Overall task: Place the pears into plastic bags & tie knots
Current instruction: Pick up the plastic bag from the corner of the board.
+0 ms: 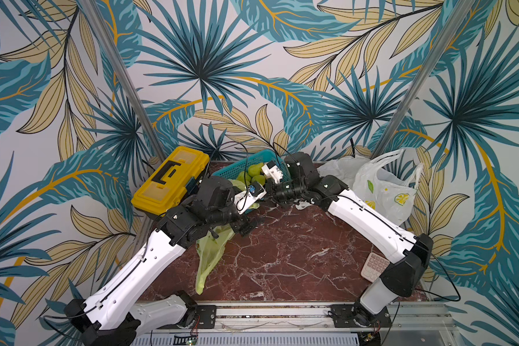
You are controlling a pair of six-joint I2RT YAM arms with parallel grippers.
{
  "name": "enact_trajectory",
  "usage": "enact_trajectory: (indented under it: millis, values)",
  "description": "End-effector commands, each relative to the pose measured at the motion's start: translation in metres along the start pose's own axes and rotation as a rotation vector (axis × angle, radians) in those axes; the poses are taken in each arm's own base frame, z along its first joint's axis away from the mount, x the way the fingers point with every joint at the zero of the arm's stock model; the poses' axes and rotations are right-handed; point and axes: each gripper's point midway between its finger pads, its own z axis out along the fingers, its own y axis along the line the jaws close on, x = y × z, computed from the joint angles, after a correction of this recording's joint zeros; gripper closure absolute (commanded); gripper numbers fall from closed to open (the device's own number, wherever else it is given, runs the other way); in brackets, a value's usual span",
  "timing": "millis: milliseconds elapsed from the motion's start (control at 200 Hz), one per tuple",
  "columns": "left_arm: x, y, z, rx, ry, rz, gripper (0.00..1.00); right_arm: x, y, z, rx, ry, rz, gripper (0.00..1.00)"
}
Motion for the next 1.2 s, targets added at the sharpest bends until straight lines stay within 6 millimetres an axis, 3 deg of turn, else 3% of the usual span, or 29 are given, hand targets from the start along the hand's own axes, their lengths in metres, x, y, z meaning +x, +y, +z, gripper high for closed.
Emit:
enact_trajectory:
  millis: [0, 135, 395, 496, 596, 741, 821, 966, 1076, 1192]
  values:
    - [-0.003, 0.021, -0.015, -0.137, -0.005, 0.117, 0.07, 0.007, 0.021, -0.017, -0.037, 0.026, -0.024, 1.00]
    - [-0.010, 0.034, -0.021, -0.208, -0.003, 0.169, 0.09, 0.013, 0.024, -0.022, -0.021, 0.060, -0.056, 1.00]
    - [-0.026, 0.030, -0.003, -0.149, -0.034, 0.193, 0.21, 0.009, 0.035, -0.026, -0.059, 0.072, -0.086, 1.00]
    - [-0.033, 0.024, 0.004, -0.101, -0.050, 0.175, 0.44, -0.003, 0.034, -0.028, -0.068, 0.044, -0.076, 1.00]
    - [-0.033, 0.029, 0.005, -0.128, -0.040, 0.129, 0.67, -0.029, 0.027, -0.036, -0.079, -0.049, -0.032, 0.99]
    - [-0.032, 0.048, 0.001, -0.225, -0.022, 0.041, 0.98, -0.060, 0.024, -0.060, -0.122, -0.223, -0.009, 0.78]
    - [-0.030, 0.060, 0.000, -0.285, -0.004, -0.007, 1.00, -0.065, 0.006, -0.078, -0.090, -0.325, 0.021, 0.64]
    - [-0.029, 0.087, -0.001, -0.398, 0.017, -0.125, 1.00, -0.048, -0.070, -0.091, 0.135, -0.446, 0.130, 0.42]
    - [-0.039, 0.115, -0.012, -0.470, -0.007, -0.345, 1.00, -0.013, -0.107, -0.071, 0.272, -0.421, 0.148, 0.30]
    - [-0.042, 0.129, -0.021, -0.507, -0.039, -0.515, 1.00, 0.011, -0.108, -0.040, 0.324, -0.393, 0.090, 0.20]
